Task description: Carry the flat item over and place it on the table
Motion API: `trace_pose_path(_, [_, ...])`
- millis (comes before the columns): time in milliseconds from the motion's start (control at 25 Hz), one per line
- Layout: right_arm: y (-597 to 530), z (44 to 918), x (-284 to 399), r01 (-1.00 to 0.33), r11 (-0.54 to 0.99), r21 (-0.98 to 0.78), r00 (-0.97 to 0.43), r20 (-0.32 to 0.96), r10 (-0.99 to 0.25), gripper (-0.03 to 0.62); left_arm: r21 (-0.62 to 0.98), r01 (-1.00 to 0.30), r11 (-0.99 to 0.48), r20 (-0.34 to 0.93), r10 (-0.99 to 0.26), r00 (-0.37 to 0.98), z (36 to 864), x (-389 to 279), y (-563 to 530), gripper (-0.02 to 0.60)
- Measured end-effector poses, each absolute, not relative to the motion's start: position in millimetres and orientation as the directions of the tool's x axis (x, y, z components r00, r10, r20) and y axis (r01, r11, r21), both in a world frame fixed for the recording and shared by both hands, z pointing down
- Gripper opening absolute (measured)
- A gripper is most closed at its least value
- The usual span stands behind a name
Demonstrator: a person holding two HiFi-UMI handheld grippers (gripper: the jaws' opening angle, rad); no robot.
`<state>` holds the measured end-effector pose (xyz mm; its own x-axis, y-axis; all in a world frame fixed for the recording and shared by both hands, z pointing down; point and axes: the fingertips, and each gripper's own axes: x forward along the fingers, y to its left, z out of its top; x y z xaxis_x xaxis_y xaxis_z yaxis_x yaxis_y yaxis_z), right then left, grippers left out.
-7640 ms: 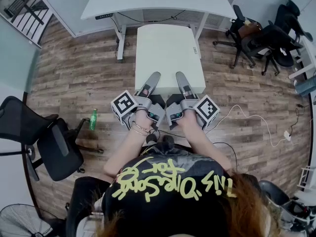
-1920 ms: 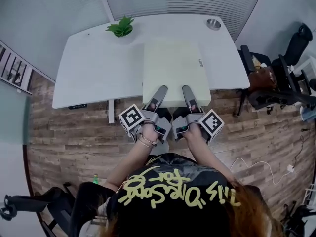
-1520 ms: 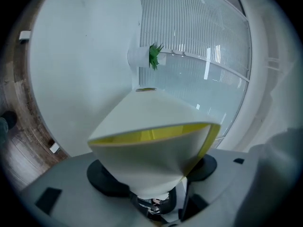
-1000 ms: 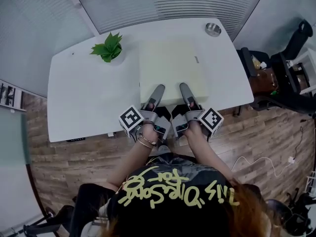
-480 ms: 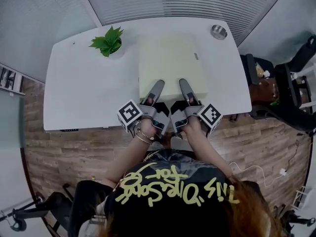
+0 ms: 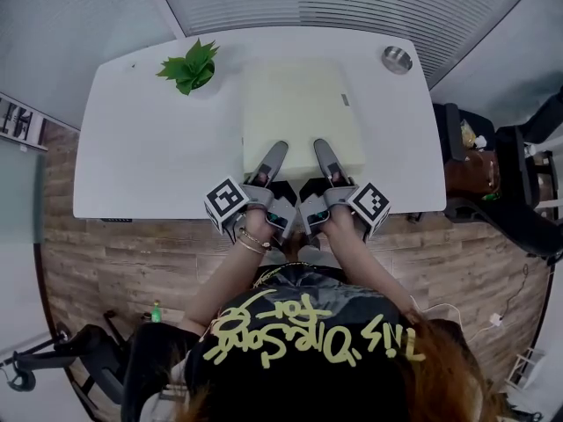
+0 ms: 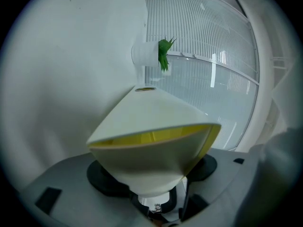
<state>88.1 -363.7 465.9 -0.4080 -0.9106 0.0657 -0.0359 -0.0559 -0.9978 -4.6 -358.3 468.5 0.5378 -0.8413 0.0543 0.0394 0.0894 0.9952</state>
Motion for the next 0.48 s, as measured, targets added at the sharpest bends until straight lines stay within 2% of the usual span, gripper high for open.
trace_pose_path(160, [-365, 470, 87, -0.041, -0.050, -0.998, -0.423, 0.063, -0.904, 0.305, 0.996, 0.015, 0.090, 0.068, -0.842, 0.535, 475, -7, -359, 0.302])
trace_pose_path(360, [-367, 475, 84, -0.064, -0.041, -0.997, -0.453, 0.066, -0.889, 0.305, 0.994, 0.045, 0.101, 0.064, -0.857, 0.512, 480, -9, -361, 0.307])
trace_pose_path(480, [-365, 479, 80, -0.079, -0.048, -0.996, -0.480, 0.080, -0.874, 0.307, 0.994, -0.013, 0.112, 0.103, -0.850, 0.517, 486, -12, -361, 0.314])
